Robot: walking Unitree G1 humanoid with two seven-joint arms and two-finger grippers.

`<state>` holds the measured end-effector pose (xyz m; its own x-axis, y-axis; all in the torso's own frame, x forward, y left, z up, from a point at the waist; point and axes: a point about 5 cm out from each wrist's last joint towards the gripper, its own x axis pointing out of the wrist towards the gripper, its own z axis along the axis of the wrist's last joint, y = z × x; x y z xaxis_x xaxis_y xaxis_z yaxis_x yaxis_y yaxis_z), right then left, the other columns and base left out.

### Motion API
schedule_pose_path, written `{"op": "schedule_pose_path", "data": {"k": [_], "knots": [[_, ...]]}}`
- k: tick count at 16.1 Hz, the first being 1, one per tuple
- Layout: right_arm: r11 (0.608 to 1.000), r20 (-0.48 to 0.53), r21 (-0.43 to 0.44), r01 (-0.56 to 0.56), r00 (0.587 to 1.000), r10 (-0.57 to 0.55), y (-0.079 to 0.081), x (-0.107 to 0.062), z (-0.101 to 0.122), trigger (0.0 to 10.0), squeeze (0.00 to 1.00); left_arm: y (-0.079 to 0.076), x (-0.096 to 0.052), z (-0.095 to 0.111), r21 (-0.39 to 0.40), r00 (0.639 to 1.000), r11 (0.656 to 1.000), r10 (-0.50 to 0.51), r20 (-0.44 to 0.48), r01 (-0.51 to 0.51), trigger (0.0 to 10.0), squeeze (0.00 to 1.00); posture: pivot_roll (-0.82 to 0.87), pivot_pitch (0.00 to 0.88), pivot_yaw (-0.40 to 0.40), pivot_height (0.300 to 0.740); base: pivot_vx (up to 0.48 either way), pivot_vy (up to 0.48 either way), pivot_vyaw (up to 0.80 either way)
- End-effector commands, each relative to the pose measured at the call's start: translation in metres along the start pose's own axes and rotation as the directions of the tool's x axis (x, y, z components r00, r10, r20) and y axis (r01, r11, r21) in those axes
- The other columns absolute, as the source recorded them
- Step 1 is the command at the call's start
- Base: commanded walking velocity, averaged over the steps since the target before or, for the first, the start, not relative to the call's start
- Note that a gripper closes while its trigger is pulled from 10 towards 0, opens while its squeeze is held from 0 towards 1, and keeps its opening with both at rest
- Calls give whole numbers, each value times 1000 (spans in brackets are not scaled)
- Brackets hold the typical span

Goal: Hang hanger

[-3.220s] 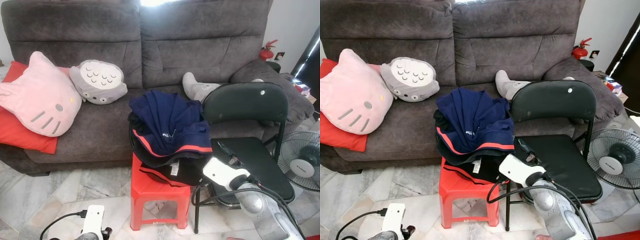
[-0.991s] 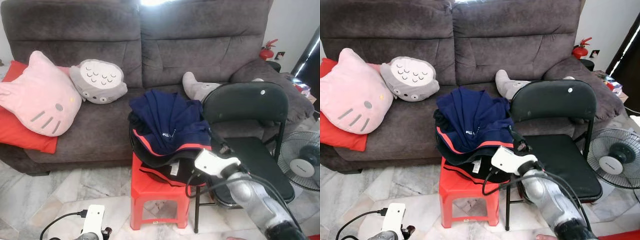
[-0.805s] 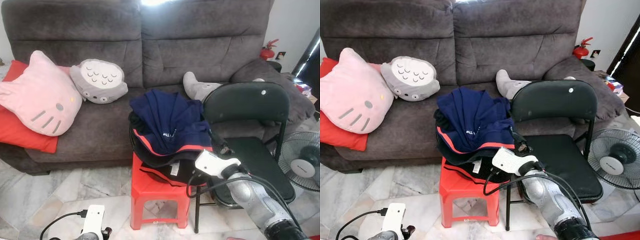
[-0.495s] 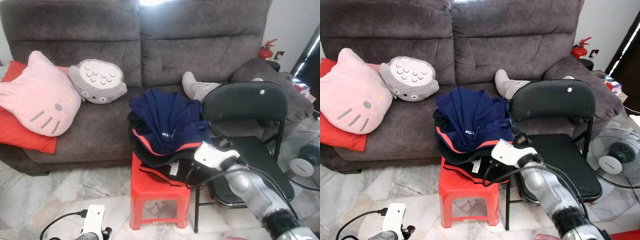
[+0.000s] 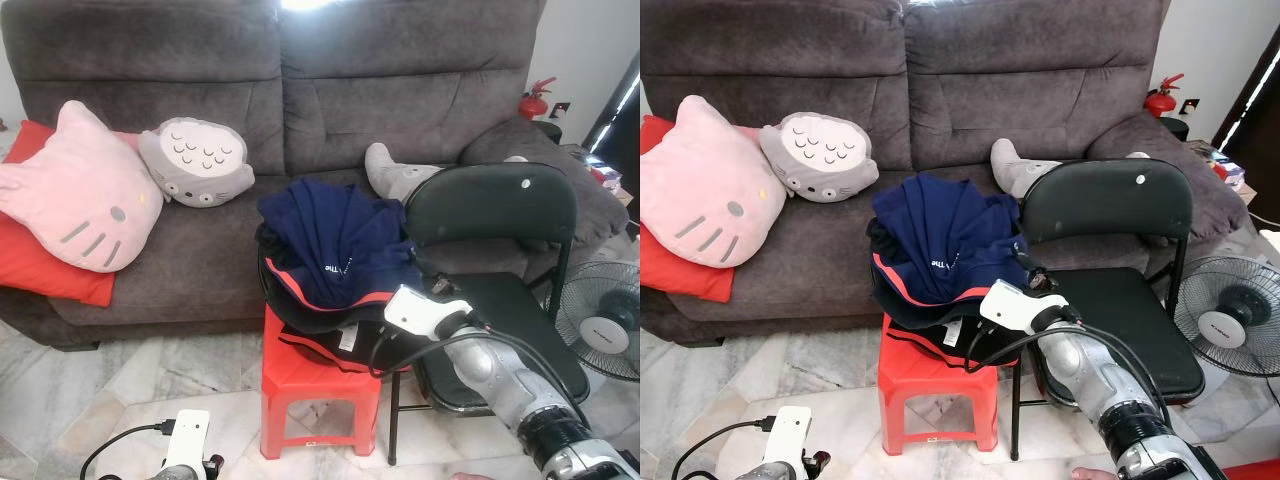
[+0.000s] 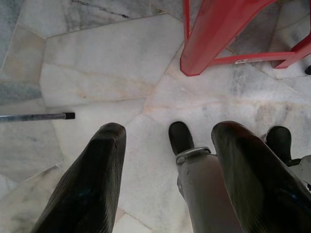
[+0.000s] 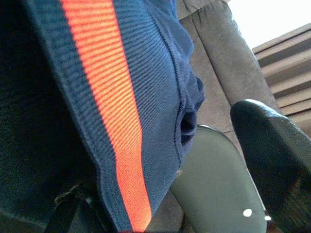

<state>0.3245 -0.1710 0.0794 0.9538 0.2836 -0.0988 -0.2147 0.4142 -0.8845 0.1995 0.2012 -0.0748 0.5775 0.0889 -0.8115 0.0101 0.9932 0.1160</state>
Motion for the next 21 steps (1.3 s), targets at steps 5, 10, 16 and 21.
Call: {"op": "schedule_pose_path", "data": {"k": [5,10,16,21], "knots": [[999,71,8,38,997,-38,-10,7,11,10000,0,1,0,-2,5,1000,1000,7,-6,-7,10000,0,-126,0,-14,740,0,0,0],[999,81,2,36,996,-36,-10,8,13,0,0,1,0,-3,4,1000,1000,5,-8,-5,10000,0,-124,0,-15,740,0,0,0],[1000,59,16,27,998,-28,-2,5,11,0,0,1,0,-3,5,1000,1000,5,-10,-5,10000,0,-123,0,-15,740,0,0,0],[999,39,31,31,999,-33,-1,5,9,0,0,1,0,-3,8,1000,1000,5,-10,-5,10000,0,-122,0,-14,740,0,0,0]]}}
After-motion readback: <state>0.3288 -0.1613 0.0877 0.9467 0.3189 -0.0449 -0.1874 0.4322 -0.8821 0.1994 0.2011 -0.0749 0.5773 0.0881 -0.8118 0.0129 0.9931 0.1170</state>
